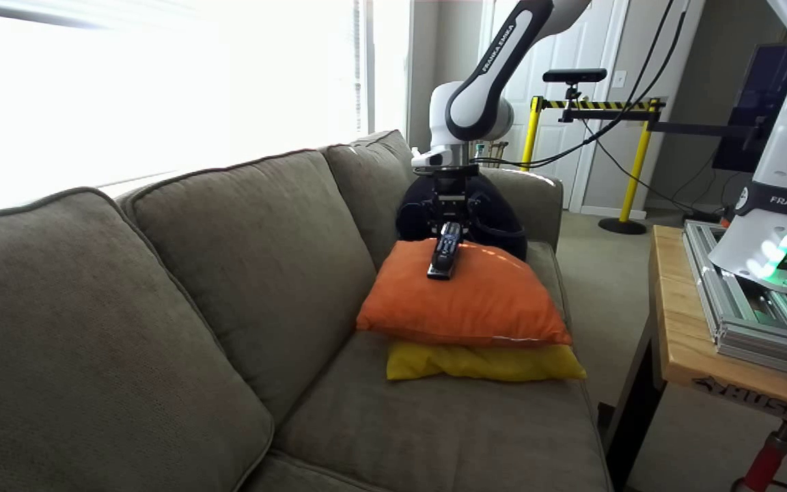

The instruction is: Put the two remotes parallel to each other

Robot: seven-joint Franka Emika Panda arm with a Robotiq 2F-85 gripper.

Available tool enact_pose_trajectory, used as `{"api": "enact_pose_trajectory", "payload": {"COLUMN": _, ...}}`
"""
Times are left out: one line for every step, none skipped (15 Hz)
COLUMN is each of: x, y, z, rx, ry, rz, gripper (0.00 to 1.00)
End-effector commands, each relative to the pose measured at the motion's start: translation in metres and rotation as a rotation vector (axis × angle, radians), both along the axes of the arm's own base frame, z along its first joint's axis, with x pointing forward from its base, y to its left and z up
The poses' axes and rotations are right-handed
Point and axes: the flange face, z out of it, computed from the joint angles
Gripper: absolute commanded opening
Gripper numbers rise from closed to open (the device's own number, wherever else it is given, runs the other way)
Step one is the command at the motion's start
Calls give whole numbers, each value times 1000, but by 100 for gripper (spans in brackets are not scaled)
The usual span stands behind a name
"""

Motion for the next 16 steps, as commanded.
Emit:
{"api": "enact_pose_trajectory", "payload": {"x": -1, "y": 2, "z": 6, "rx": 10, "ry": -7, "rz": -51, "gripper": 80}}
{"api": "enact_pose_trajectory", "payload": {"x": -1, "y": 2, "z": 7, "rx": 13, "ry": -8, "rz": -59, "gripper": 85}}
{"api": "enact_pose_trajectory", "payload": {"x": -1, "y": 2, "z": 7, "rx": 16, "ry": -8, "rz": -64, "gripper": 93}}
{"api": "enact_pose_trajectory", "payload": {"x": -1, "y": 2, "z": 7, "rx": 19, "ry": -8, "rz": -72, "gripper": 99}}
{"api": "enact_pose_trajectory", "payload": {"x": 0, "y": 2, "z": 8, "rx": 21, "ry": -9, "rz": -80, "gripper": 100}}
{"api": "enact_pose_trajectory", "payload": {"x": 0, "y": 3, "z": 8, "rx": 24, "ry": -9, "rz": -85, "gripper": 100}}
{"api": "enact_pose_trajectory", "payload": {"x": 0, "y": 3, "z": 9, "rx": 29, "ry": -9, "rz": -91, "gripper": 100}}
{"api": "enact_pose_trajectory", "payload": {"x": 0, "y": 4, "z": 10, "rx": 36, "ry": -10, "rz": -100, "gripper": 100}}
{"api": "enact_pose_trajectory", "payload": {"x": -1, "y": 6, "z": 13, "rx": 52, "ry": 6, "rz": -118, "gripper": 100}}
{"api": "enact_pose_trajectory", "payload": {"x": -3, "y": 9, "z": 17, "rx": 72, "ry": 39, "rz": -151, "gripper": 100}}
{"api": "enact_pose_trajectory", "payload": {"x": -7, "y": 14, "z": 24, "rx": 98, "ry": 84, "rz": -190, "gripper": 100}}
{"api": "enact_pose_trajectory", "payload": {"x": -13, "y": 21, "z": 35, "rx": 128, "ry": 128, "rz": -221, "gripper": 100}}
{"api": "enact_pose_trajectory", "payload": {"x": -17, "y": 27, "z": 45, "rx": 152, "ry": 158, "rz": -258, "gripper": 100}}
{"api": "enact_pose_trajectory", "payload": {"x": -19, "y": 35, "z": 58, "rx": 182, "ry": 166, "rz": -308, "gripper": 100}}
{"api": "enact_pose_trajectory", "payload": {"x": -23, "y": 41, "z": 74, "rx": 183, "ry": 159, "rz": -373, "gripper": 100}}
{"api": "enact_pose_trajectory", "payload": {"x": -24, "y": 46, "z": 90, "rx": 176, "ry": 130, "rz": -432, "gripper": 100}}
